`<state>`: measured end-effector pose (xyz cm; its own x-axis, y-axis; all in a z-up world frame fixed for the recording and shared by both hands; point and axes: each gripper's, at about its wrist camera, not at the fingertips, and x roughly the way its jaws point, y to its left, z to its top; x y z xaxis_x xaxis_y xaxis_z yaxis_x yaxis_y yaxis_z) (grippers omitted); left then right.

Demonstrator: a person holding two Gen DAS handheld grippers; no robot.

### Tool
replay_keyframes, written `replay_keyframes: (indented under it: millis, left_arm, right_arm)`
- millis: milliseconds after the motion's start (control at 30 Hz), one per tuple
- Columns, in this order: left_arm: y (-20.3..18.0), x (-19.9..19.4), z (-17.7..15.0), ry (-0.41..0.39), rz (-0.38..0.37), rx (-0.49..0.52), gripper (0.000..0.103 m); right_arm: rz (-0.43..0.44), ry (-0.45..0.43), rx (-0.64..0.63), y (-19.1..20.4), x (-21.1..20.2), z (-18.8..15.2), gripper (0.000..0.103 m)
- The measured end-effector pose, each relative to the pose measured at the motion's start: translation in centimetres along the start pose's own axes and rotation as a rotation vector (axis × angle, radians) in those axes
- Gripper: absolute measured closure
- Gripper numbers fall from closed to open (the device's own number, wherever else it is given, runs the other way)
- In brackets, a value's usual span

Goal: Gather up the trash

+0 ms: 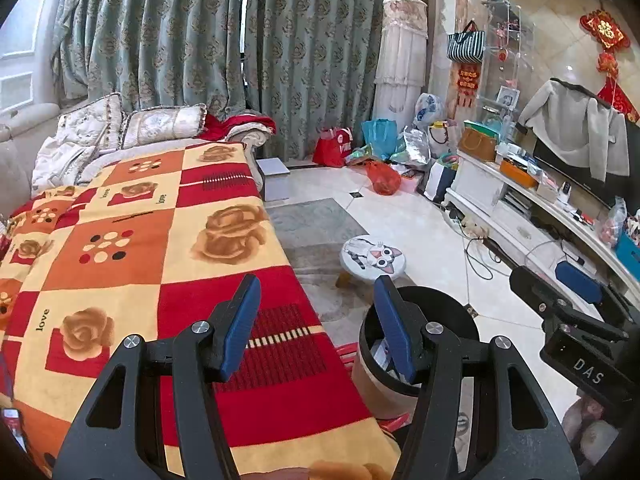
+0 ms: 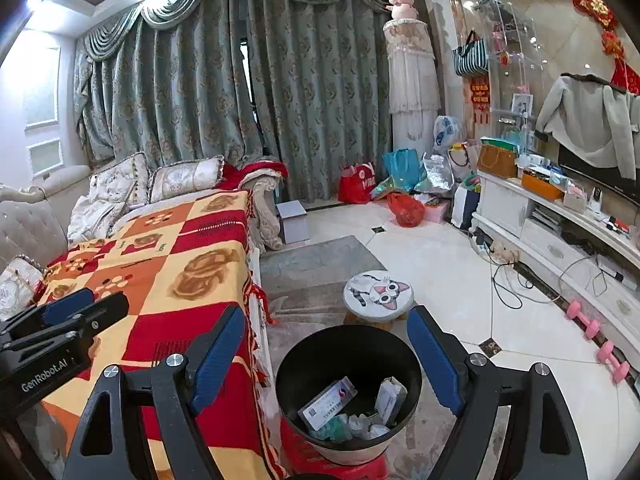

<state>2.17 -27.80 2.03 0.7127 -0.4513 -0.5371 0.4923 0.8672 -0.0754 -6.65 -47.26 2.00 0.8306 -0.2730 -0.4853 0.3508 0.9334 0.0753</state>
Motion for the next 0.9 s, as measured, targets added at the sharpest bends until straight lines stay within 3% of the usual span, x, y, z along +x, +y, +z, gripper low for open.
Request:
replay_keyframes:
  millis: [900]
  left_arm:
    - [-0.03,0.23,0.03,-0.001,-0.013,-0.003,0.045]
  right_arm:
    - [-0.02,-0.005,-0.035,0.62,0.01,-0.05,0.021]
